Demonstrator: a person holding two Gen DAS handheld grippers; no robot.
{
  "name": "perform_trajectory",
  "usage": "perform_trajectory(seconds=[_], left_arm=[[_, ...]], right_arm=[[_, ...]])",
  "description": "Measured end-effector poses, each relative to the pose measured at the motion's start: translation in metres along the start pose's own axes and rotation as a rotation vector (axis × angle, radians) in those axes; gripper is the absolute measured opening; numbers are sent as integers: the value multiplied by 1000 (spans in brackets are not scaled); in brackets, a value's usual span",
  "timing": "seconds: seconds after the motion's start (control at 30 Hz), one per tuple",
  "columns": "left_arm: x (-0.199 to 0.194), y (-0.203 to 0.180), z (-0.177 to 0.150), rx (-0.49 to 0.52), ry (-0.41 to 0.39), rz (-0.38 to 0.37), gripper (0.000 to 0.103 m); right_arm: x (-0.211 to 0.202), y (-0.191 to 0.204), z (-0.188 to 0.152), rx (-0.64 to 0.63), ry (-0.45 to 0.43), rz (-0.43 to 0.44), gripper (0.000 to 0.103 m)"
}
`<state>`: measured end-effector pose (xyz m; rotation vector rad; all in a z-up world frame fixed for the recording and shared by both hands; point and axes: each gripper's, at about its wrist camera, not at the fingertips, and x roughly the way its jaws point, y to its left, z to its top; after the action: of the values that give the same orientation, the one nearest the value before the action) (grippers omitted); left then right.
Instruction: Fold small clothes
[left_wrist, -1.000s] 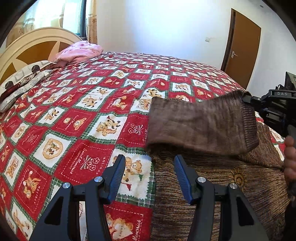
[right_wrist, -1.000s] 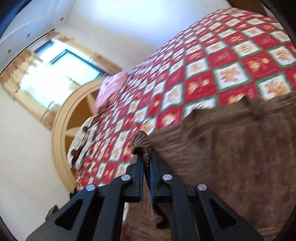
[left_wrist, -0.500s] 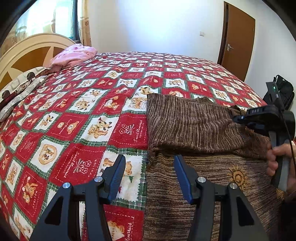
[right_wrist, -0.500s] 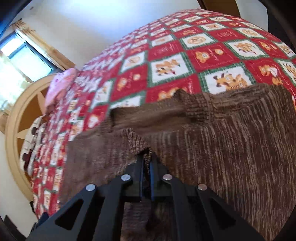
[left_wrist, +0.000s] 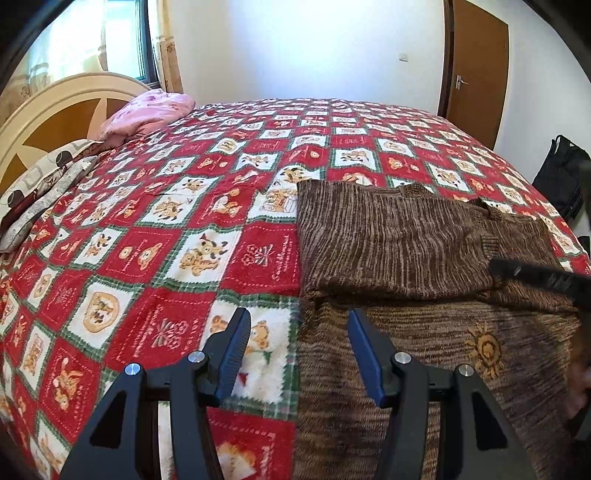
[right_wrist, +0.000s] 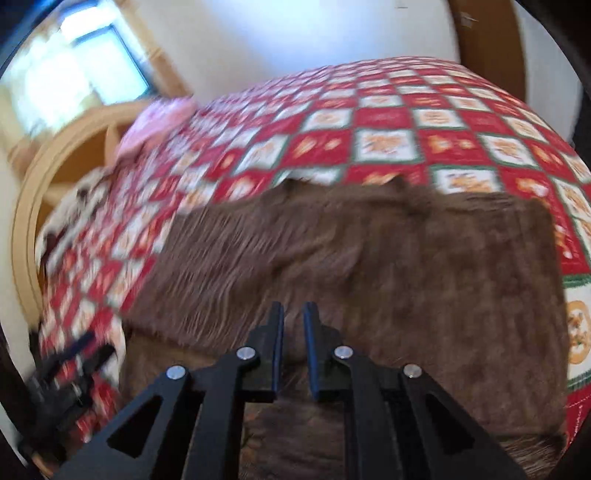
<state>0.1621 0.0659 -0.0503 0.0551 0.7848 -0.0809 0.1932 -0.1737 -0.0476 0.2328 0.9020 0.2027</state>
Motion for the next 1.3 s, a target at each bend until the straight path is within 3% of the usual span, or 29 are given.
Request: perform_trajectory(seconds=[0.13,0.23,0.3,0.4,0.47,0.53,0.63,0.77,0.9,1.03,1.13,1.3], left_arm=[[-18,24,-3,-28,-21,30,56],[-32,46,-10,-33,-41,75,56],[-43,61,-18,-32,-53,97,56],[-54,78,-33,-23,-50,119,63],[-61,88,-43,-24,-43,152,67],[-70,98,-52,-35,-37,163,67],[-84,110,-62,-43,-33,179,69],[-106,121,-78,-32,-64,219,75],[-121,130,-97,-22,-80,226,76],[-130,135,-116,-50,-74,166,76],[-134,135,-124,-54,-76,149,76],[-143,137,-121,-63,-103,134,76]], right_arm=[[19,-15,-14,19,47,-31,7],[11,-28,-15,74,97,-55,8],[-2,-24,-21,83,130,-125,20],[-42,0,-38,19,62,-79,35],[-67,19,-52,-12,18,-21,70],[-88,45,-69,-71,-21,69,71],[-94,93,-95,-207,-11,153,71],[-82,136,-136,-341,72,238,69],[-76,173,-180,-476,130,265,69],[-82,199,-212,-595,186,313,69],[-83,224,-236,-735,185,277,69],[-70,245,-258,-817,206,243,67]])
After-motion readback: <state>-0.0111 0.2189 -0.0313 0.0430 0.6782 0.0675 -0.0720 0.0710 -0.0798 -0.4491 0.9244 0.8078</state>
